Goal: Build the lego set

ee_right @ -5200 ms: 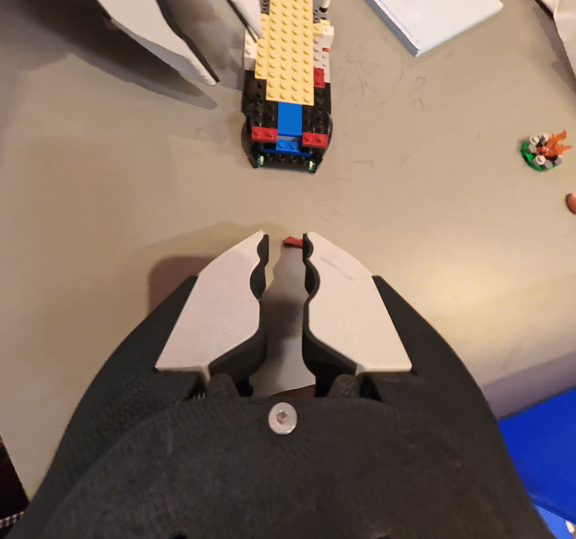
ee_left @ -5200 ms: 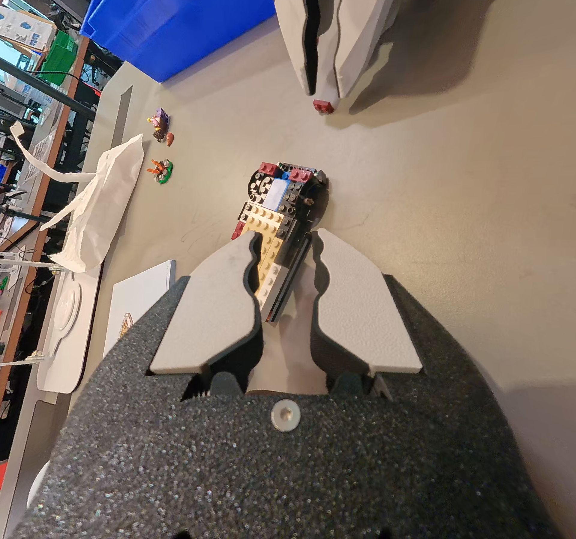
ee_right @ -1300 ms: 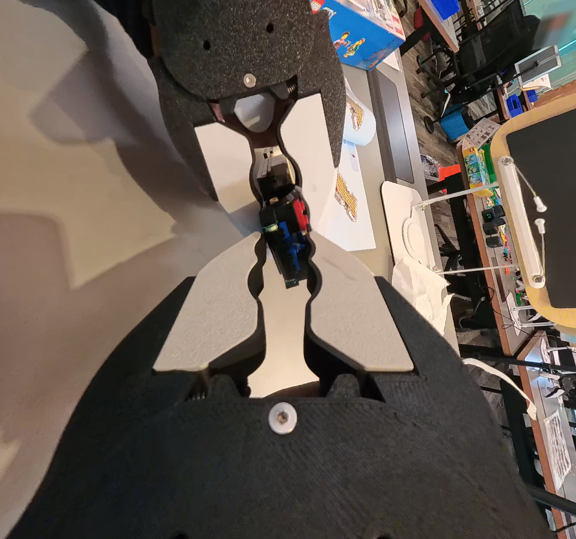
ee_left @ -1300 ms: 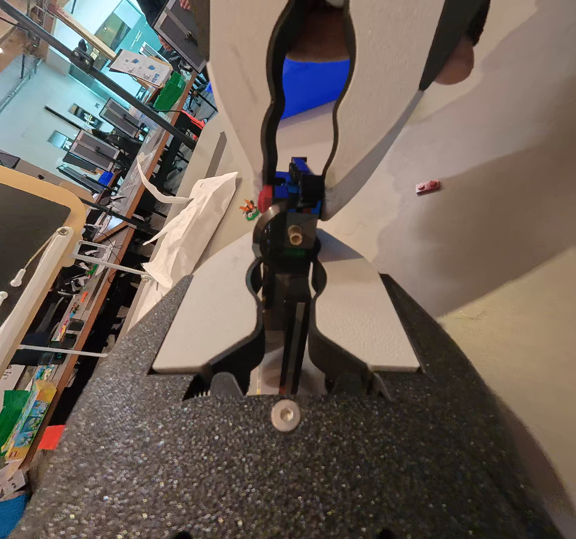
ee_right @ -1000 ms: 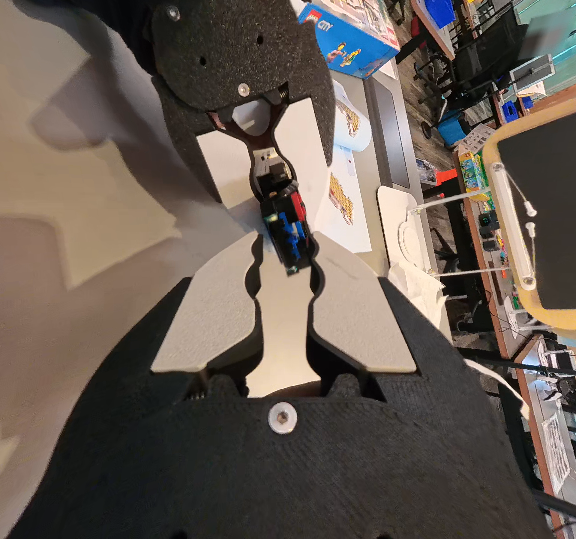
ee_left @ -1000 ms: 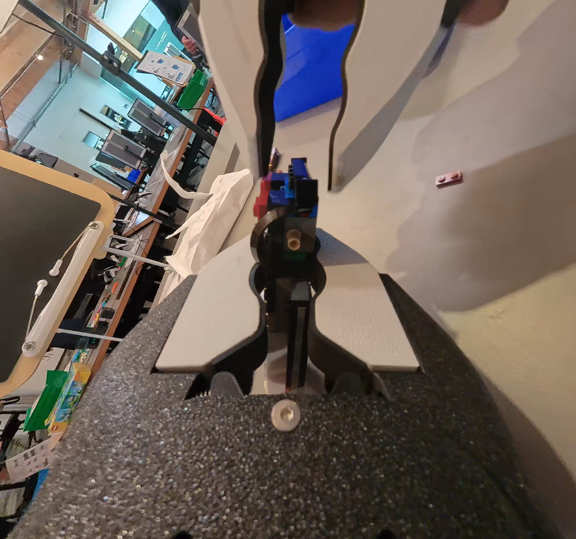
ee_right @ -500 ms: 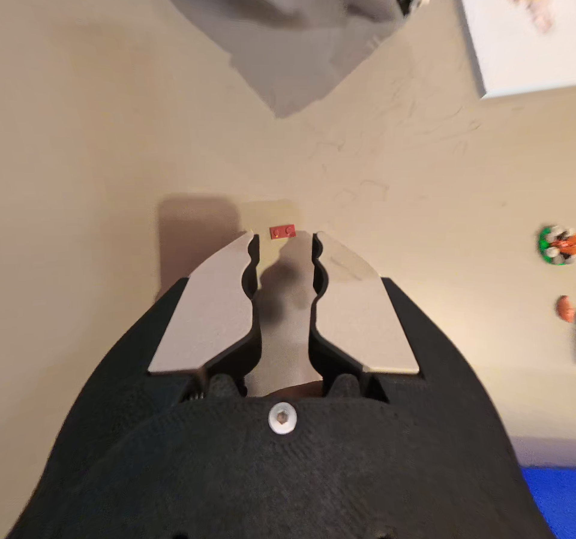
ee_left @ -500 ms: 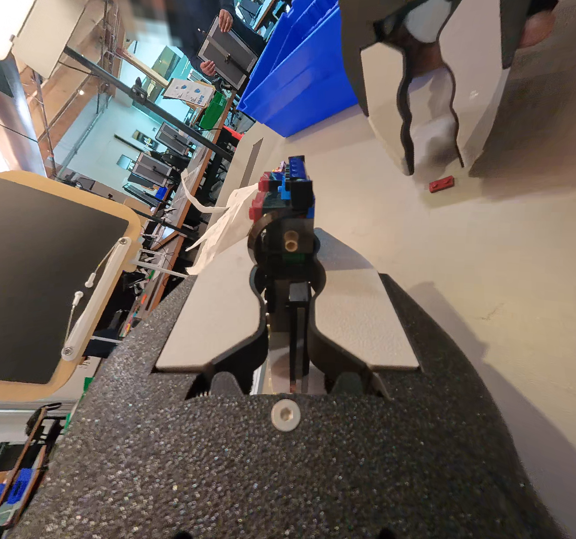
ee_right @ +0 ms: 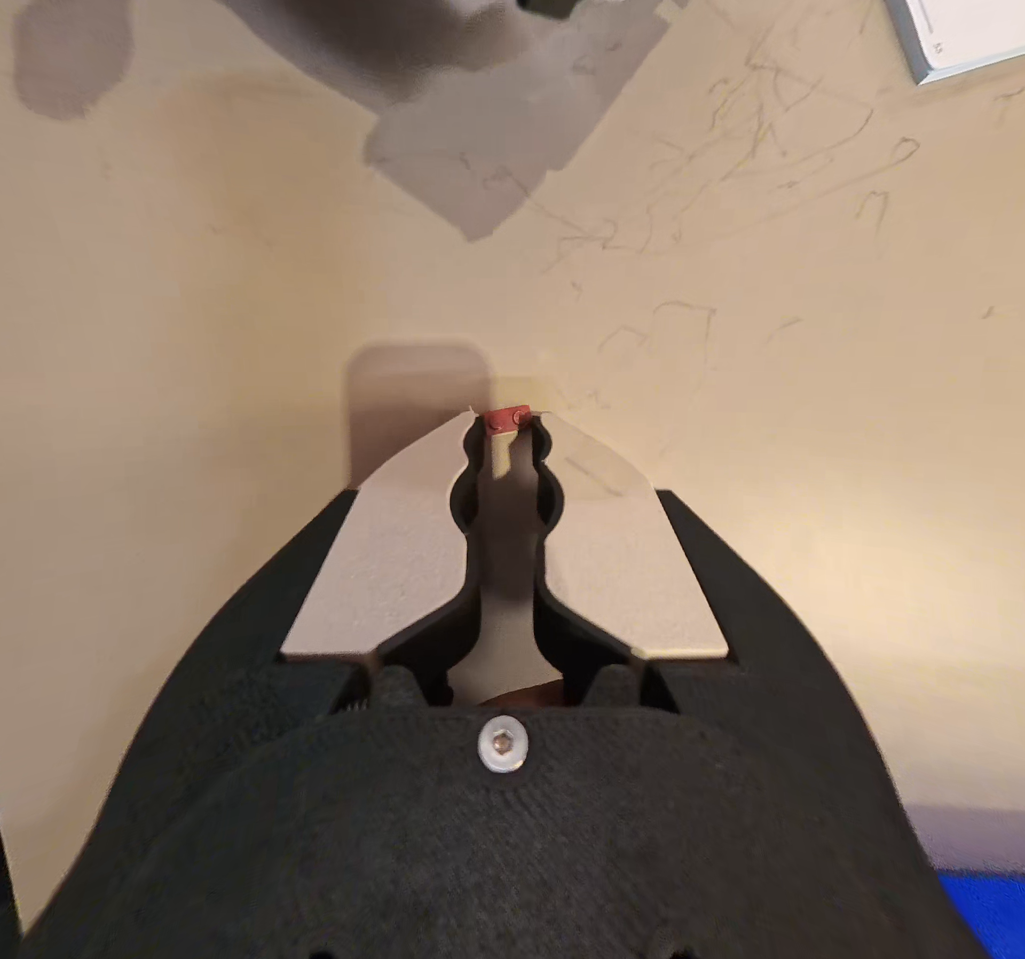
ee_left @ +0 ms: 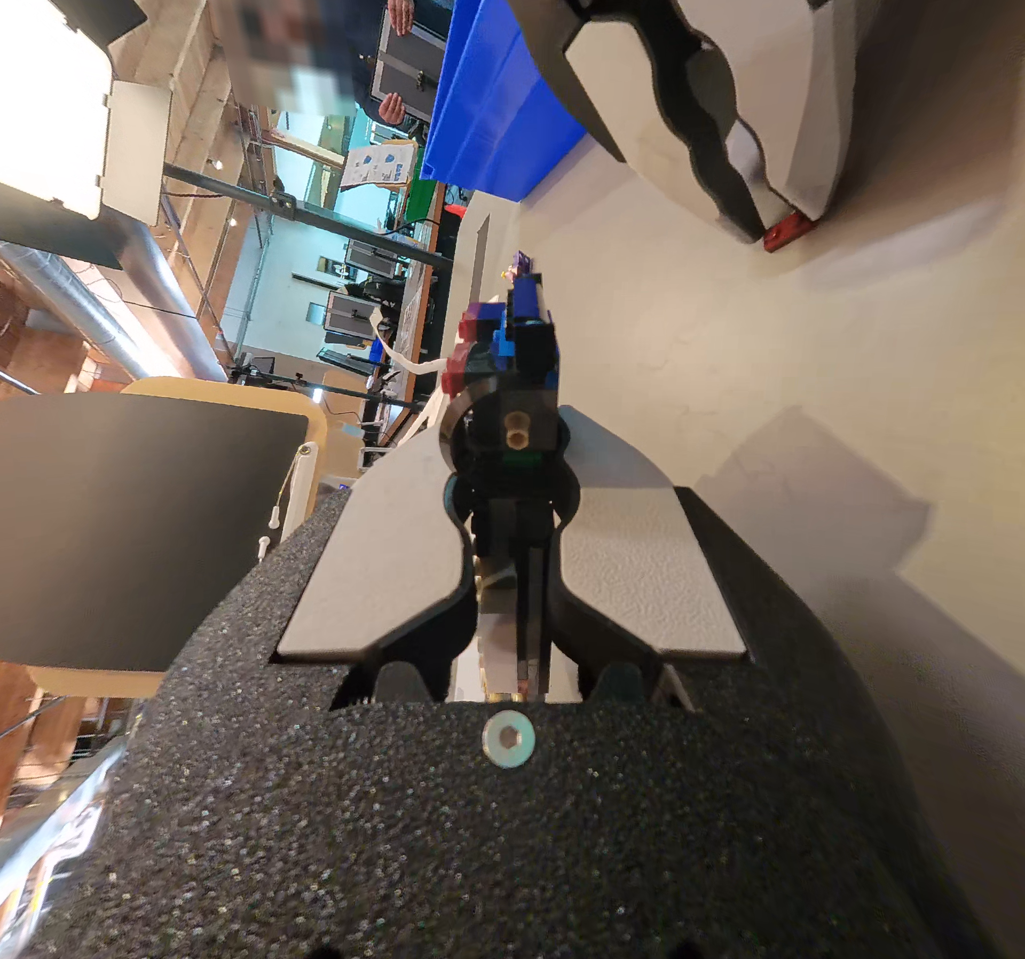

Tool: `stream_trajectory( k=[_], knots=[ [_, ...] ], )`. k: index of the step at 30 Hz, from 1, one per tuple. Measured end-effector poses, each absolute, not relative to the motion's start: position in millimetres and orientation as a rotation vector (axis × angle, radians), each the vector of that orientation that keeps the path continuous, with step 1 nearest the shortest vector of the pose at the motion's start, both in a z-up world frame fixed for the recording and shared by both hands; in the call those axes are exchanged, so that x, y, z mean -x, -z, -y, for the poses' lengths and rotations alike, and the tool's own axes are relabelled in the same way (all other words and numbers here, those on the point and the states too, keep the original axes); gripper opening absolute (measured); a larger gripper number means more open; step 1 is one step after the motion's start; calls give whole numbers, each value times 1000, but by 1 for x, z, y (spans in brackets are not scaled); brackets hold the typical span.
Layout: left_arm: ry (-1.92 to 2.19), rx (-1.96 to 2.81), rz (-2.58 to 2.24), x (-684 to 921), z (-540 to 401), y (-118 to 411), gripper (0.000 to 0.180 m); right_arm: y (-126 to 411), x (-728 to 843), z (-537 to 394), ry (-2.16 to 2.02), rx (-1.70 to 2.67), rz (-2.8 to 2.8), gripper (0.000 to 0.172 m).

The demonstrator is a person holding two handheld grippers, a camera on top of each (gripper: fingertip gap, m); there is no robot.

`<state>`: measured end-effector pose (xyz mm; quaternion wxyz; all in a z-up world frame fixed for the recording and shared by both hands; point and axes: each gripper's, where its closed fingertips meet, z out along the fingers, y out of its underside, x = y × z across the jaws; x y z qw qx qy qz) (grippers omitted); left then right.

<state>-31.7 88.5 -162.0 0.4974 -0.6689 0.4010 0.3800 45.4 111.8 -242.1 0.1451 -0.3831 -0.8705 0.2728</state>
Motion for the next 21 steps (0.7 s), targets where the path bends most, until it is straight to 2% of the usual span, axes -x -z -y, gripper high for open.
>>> stream_trajectory(
  k=[4, 12, 21],
  knots=[
    [-1032, 1618, -960, 37, -92, 163, 25, 233, -39, -112, -792, 1187, 2416, 16],
    [-1175, 1612, -953, 42, -97, 164, 25, 154, -17, -85, -1160, 1295, 2075, 16],
    [-1194, 1619, -942, 44, -96, 163, 26, 150, -4, -74, -1110, 1333, 2047, 16]
  ],
)
